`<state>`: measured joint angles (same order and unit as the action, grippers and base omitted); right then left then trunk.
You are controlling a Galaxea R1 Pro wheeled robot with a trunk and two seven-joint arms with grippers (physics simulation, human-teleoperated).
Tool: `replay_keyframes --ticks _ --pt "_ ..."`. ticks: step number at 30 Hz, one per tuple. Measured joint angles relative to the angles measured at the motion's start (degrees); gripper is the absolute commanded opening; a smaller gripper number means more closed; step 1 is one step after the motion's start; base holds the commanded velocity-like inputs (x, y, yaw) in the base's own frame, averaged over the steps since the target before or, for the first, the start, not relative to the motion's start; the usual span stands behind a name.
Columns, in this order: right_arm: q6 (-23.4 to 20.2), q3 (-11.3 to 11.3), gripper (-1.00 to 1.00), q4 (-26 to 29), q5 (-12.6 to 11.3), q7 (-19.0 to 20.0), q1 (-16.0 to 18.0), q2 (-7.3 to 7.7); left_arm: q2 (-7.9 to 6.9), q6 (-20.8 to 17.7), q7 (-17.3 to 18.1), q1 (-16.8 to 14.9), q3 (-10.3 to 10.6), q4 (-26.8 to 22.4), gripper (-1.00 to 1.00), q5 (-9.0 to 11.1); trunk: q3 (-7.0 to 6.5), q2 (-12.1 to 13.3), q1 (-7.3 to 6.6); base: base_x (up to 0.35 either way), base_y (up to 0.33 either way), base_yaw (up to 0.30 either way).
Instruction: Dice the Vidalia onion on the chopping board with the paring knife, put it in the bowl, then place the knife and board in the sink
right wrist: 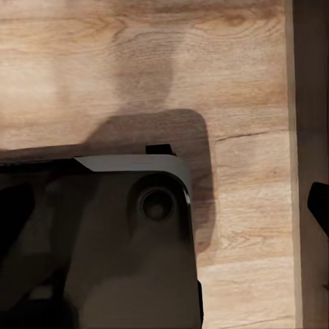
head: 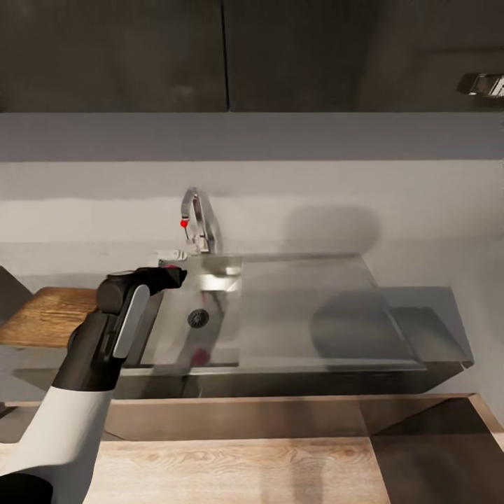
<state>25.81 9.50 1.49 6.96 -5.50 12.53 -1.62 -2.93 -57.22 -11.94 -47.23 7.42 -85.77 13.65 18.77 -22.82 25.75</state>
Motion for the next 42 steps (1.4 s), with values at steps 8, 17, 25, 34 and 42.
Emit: replay_keyframes --ticks 8,17,25,34,42 --pt "2.08 0.14 1.00 0.40 0.01 -0.06 0.00 0.67 0.08 0.00 0.00 0.00 -2.96 -0.10 -1.00 0.01 -0.36 0.00 0.00 0.000 0.003 0.000" --pt "2.15 0.18 1.00 0.47 -0.01 -0.05 0.00 0.83 0.16 -0.09 0.00 -0.01 -3.46 -1.53 -1.00 0.10 -0.39 0.01 0.02 -0.078 0.160 0.000" --pt "2.16 0.23 1.00 0.48 -0.01 -0.05 0.00 0.85 0.18 -0.17 0.00 0.00 -3.64 -2.86 -1.00 0.14 -0.39 0.01 0.03 -0.213 0.225 0.000" --pt "2.16 0.21 1.00 0.48 -0.01 -0.05 0.00 0.85 0.17 -0.24 0.00 0.00 -4.15 -2.96 -1.00 0.12 -0.39 0.01 0.03 -0.223 0.228 0.000" --pt "2.15 0.23 1.00 0.46 -0.01 -0.04 0.00 0.85 0.18 -0.27 0.01 -0.01 -5.71 -2.97 -1.00 0.21 -0.39 0.00 0.01 -0.083 0.253 0.000"
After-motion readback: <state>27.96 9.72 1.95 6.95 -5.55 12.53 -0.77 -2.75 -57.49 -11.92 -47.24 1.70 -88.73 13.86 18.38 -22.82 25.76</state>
